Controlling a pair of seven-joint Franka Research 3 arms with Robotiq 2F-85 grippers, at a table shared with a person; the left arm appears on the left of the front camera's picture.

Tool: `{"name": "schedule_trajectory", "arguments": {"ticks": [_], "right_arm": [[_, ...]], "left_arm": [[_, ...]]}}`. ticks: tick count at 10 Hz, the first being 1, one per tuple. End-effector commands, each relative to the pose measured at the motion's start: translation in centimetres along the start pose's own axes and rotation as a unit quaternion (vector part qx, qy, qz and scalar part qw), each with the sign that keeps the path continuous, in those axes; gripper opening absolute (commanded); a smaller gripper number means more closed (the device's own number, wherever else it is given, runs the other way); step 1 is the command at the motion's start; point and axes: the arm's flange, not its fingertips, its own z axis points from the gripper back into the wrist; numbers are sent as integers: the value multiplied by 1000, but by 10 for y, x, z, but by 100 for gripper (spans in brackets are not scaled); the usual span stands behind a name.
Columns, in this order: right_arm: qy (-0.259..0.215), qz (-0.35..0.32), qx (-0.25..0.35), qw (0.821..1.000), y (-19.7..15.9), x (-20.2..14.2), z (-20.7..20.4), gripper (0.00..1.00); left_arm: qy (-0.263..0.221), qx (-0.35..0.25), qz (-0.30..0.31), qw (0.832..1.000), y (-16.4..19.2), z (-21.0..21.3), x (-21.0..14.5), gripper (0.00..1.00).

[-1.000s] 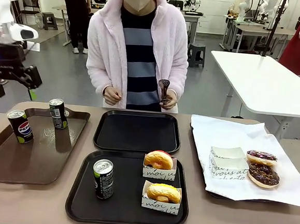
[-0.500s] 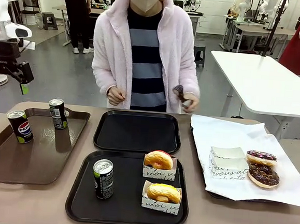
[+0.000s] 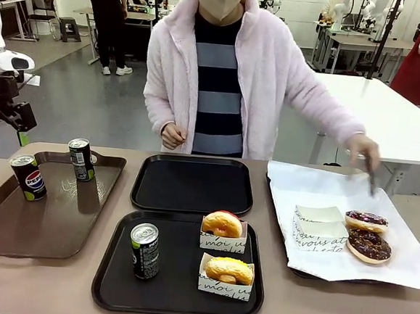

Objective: Set up donuts and drinks on trays.
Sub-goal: Pick up one Pepsi coke from the Handle tray and place it on the Flat Tray without a Pepsi coke.

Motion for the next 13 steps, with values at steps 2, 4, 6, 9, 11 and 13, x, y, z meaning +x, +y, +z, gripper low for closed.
{"name": "schedule_trajectory", "arguments": {"ticks": [2, 4, 6, 9, 11, 13], "right_arm": [[-8, 9, 13, 1000, 0, 3, 1, 100], [-8, 9, 13, 1000, 0, 3, 1, 100], [-8, 9, 13, 1000, 0, 3, 1, 100], [-8, 9, 13, 1000, 0, 3, 1, 100], [-8, 9, 13, 1000, 0, 3, 1, 100], [-8, 9, 13, 1000, 0, 3, 1, 100]], "left_arm": [[-1, 2, 1, 1000, -6, 8, 2, 100], [-1, 2, 1, 1000, -6, 8, 2, 100], [-22, -23, -44, 999, -7, 3, 1, 100], [-99, -50, -45, 993, 5, -14, -7, 100], [-113, -39, -34, 992, 8, -21, -13, 100], [-95, -45, -20, 994, 4, -30, -20, 100]]}}
